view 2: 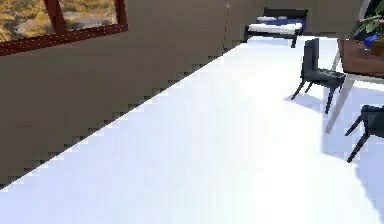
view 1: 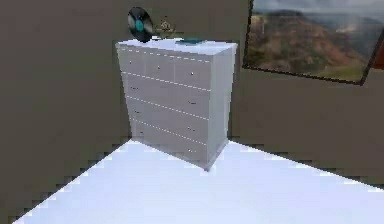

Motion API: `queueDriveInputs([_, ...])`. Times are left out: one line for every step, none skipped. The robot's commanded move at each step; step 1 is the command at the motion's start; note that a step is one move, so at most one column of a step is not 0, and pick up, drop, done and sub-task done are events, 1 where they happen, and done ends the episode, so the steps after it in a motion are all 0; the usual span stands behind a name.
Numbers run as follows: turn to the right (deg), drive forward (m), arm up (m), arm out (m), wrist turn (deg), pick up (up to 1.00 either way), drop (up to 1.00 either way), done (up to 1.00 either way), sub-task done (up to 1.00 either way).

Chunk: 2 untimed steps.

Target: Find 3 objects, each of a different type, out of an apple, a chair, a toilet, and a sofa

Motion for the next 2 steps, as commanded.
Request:
queueDriveInputs([45.0,0.0,0.0,0.0,0.0,0.0,0.0,0.0,0.0])
queueDriveInputs([45.0,0.0,0.0,0.0,0.0,0.0,0.0,0.0,0.0])
